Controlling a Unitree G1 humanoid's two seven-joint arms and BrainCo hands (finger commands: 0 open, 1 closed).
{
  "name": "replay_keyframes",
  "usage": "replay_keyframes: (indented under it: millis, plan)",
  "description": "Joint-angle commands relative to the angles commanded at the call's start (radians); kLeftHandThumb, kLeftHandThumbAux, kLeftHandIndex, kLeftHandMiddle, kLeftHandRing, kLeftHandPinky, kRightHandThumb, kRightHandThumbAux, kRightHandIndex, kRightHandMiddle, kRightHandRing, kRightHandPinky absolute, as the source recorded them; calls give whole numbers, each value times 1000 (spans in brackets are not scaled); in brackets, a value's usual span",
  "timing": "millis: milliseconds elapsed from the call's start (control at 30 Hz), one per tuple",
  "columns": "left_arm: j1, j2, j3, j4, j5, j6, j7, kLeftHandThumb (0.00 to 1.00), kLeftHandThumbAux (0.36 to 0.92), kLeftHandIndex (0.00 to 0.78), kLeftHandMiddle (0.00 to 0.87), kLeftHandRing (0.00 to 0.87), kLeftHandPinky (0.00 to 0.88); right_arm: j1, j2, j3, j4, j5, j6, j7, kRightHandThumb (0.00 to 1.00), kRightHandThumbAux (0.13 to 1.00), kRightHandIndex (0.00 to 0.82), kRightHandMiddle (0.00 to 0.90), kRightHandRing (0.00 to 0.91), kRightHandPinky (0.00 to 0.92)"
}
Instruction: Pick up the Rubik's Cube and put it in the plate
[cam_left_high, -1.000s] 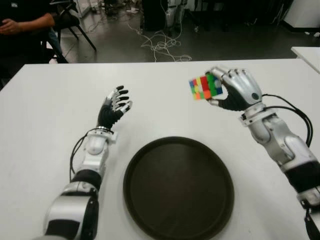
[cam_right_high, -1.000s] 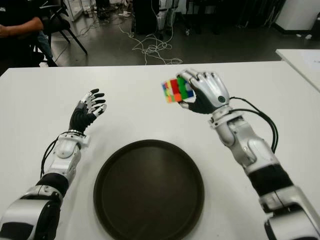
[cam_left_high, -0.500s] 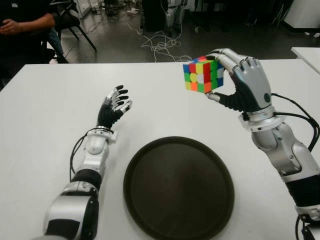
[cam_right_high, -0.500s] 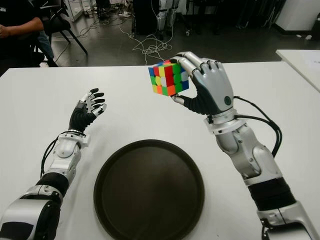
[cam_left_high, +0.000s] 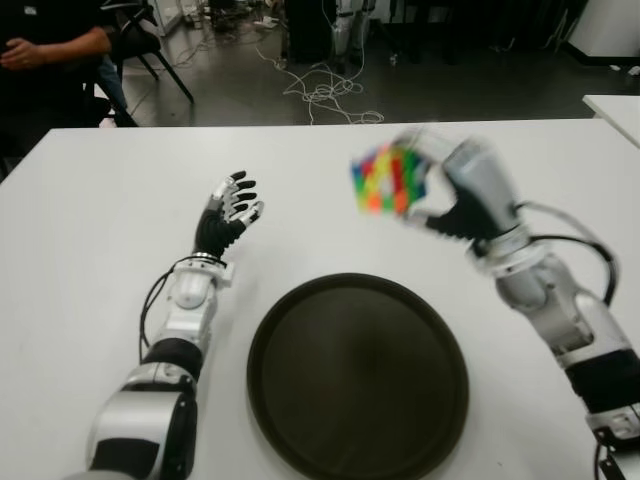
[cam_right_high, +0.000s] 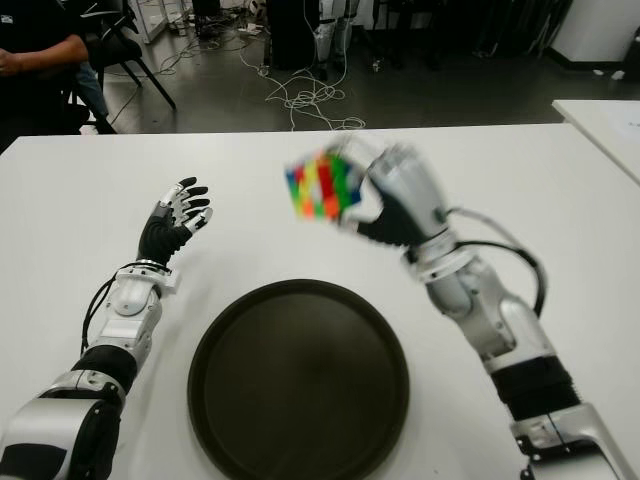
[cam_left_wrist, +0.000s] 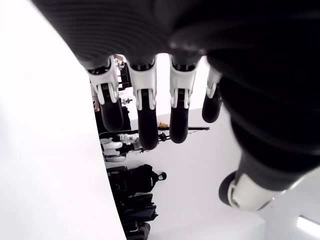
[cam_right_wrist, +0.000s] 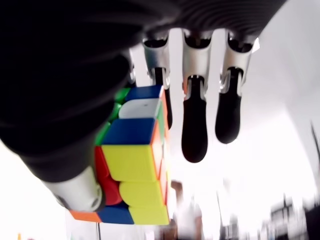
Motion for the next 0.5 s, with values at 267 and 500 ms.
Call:
replay_keyframes:
  millis: [267,500]
  plan:
    - [0,1,2,-1,-3,5,-6,242,696,145,223,207,148,-52,-90,73,-59,278,20,426,696,734,419,534,560,560]
    - [-1,-2,3,1,-6,-1,-9,250,699,144,215,207,155,-77,-134,57,-102,433,104,646,695,735,419,521,537,537]
